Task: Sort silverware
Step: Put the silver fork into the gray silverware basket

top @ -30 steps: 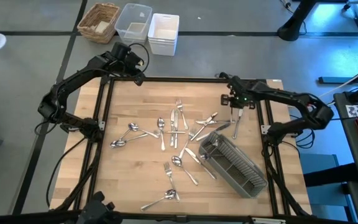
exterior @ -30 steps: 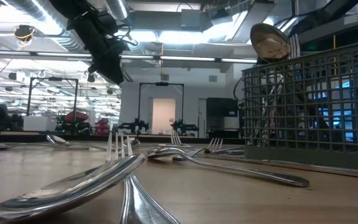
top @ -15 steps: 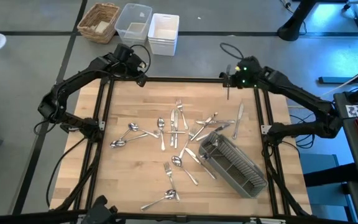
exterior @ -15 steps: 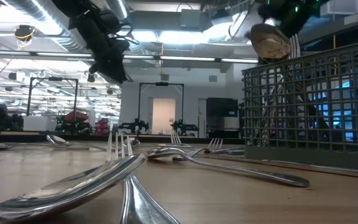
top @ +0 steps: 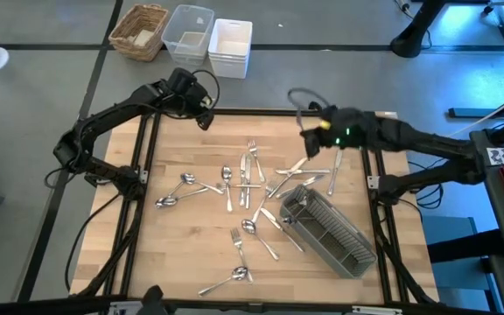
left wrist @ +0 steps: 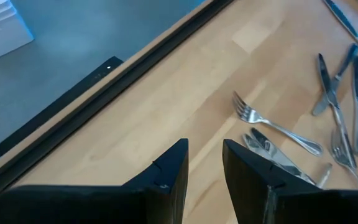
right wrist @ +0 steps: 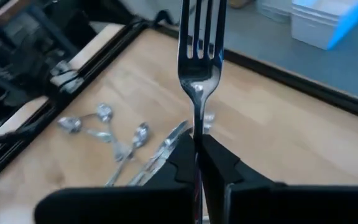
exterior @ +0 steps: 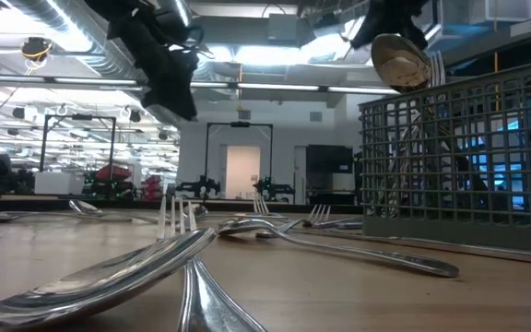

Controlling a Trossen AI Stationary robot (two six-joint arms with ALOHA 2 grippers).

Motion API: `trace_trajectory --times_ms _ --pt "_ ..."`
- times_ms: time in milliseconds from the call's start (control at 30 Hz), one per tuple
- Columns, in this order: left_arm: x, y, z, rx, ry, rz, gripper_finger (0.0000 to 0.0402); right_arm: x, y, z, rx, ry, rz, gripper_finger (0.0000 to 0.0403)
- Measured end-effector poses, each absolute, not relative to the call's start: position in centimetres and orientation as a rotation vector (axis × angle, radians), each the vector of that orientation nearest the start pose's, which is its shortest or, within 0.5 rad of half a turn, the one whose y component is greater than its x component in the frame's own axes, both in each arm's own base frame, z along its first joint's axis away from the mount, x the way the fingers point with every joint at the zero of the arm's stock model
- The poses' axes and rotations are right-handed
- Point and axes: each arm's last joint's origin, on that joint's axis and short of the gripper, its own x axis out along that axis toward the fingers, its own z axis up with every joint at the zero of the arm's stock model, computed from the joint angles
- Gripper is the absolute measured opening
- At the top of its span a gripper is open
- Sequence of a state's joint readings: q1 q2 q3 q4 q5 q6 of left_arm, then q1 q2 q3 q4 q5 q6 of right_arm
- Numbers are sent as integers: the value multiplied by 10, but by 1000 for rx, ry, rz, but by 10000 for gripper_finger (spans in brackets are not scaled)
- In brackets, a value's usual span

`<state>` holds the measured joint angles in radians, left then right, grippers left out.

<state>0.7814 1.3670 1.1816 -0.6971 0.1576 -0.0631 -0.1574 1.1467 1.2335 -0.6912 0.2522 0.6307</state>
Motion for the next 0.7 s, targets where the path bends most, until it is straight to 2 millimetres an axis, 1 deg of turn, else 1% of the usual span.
trace_trajectory --times_ms 133,233,333,433,533,700 --pt "208 187 301 -449 789 577 92 232 -3 375 549 386 -549 6" --pt "212 182 301 -441 793 558 92 230 26 379 540 299 -559 5" --pt "215 178 301 -433 801 539 92 228 55 375 482 240 -594 5" --pt "219 173 301 -425 810 519 92 231 82 359 410 238 -624 6" --pt "220 169 300 -426 831 502 92 239 103 343 367 224 -666 6" --pt "225 162 299 -415 841 475 92 257 128 312 273 243 -712 8"
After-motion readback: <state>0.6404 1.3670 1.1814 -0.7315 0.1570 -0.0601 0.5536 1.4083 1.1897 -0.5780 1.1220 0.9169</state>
